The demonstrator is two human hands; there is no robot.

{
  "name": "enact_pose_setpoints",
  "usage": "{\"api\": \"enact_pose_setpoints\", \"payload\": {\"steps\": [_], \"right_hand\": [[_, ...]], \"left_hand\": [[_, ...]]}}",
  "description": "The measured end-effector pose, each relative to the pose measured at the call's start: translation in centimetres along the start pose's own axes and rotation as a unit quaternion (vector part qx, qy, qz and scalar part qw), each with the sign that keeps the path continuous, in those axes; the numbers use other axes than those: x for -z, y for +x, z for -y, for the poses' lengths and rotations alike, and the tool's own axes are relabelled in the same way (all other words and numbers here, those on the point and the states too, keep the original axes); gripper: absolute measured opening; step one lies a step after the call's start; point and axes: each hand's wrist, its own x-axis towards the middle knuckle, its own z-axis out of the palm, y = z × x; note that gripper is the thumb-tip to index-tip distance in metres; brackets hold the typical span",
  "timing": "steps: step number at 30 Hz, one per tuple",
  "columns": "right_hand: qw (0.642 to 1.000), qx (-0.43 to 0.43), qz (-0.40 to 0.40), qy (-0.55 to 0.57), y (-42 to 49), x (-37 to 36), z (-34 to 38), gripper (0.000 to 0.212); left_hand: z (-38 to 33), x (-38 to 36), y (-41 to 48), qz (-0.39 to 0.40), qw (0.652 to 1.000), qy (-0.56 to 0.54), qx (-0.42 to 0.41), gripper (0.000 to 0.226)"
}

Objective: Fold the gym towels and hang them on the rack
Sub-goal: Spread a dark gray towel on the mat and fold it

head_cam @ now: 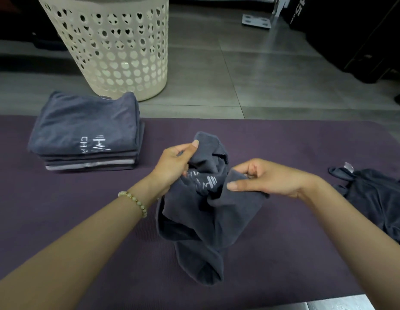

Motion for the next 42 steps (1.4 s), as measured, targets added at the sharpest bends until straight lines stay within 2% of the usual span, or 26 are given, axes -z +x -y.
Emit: {"api": "enact_pose_setpoints", "payload": {"steps": [1,3,6,9,14,15,19,21,23,28,32,34,36,37,39,42], "right_hand": [[1.0,0.023,-0.008,0.003,0.2,-0.4,0.5,0.027],[0.992,0.081,-0.093,0.009,1.0,-0.7,1.0,0.017],[0.972,0.135,-0.193,-0.009,2.1,-0.4,0.7,0.012],[0.966,0.134,-0.221,0.001,2.4,-0.4,0.3,0.015],[0.966,0.111,-0.233,0.009,2.4,-0.1,0.1,0.043],[0.967,0.105,-0.233,0.005,2.3,-0.1,0.1,0.042],[0.962,0.105,-0.253,-0.009,2.1,-0.3,-0.1,0.011],[0.958,0.103,-0.267,-0.01,2.1,0.0,-0.4,0.01],[0.956,0.102,-0.274,-0.001,1.8,0.3,-0.8,0.007],[0.927,0.118,-0.356,0.006,-0.3,2.0,-1.9,0.006],[0.878,0.155,-0.452,0.027,-4.5,6.4,0.2,0.01],[0.848,0.173,-0.496,0.062,-6.7,8.7,1.9,0.009],[0.815,0.195,-0.539,0.087,-8.7,11.0,3.6,0.018],[0.801,0.203,-0.555,0.09,-9.6,12.1,4.5,0.02],[0.782,0.216,-0.579,0.084,-10.9,14.3,6.3,0.004],[0.768,0.221,-0.599,0.047,-11.7,16.6,9.0,0.017]], "left_hand": [[-0.2,-0.3,-0.4,0.037,0.999,0.007,-0.008,0.034],[-0.6,-1.2,-1.2,0.1,0.995,0.022,-0.015,0.034],[-0.7,-1.9,-2.0,0.123,0.992,0.026,0.003,0.037],[-0.7,-1.7,-2.1,0.112,0.993,0.028,0.014,0.045],[-0.9,-1.6,-2.4,0.119,0.993,0.024,-0.003,0.036],[-0.9,-1.6,-2.4,0.122,0.992,0.031,-0.01,0.035],[-1.0,-1.7,-2.4,0.134,0.989,0.052,-0.031,0.034],[-0.9,-2.1,-2.5,0.112,0.991,0.054,-0.051,0.031],[-0.9,-2.4,-2.4,0.053,0.994,0.06,-0.076,0.034],[-1.6,0.0,-1.3,-0.106,0.99,0.063,-0.066,0.06],[-6.2,2.4,0.7,-0.17,0.982,-0.041,-0.068,0.064],[-8.7,3.9,1.7,-0.207,0.974,0.001,-0.095,0.067],[-11.2,5.6,2.4,-0.247,0.961,0.057,-0.108,0.067],[-12.5,6.3,2.7,-0.26,0.956,0.084,-0.109,0.065],[-15.7,7.0,3.0,-0.258,0.948,0.135,-0.126,0.067],[-20.6,7.3,3.2,-0.168,0.954,0.167,-0.185,0.069]]}}
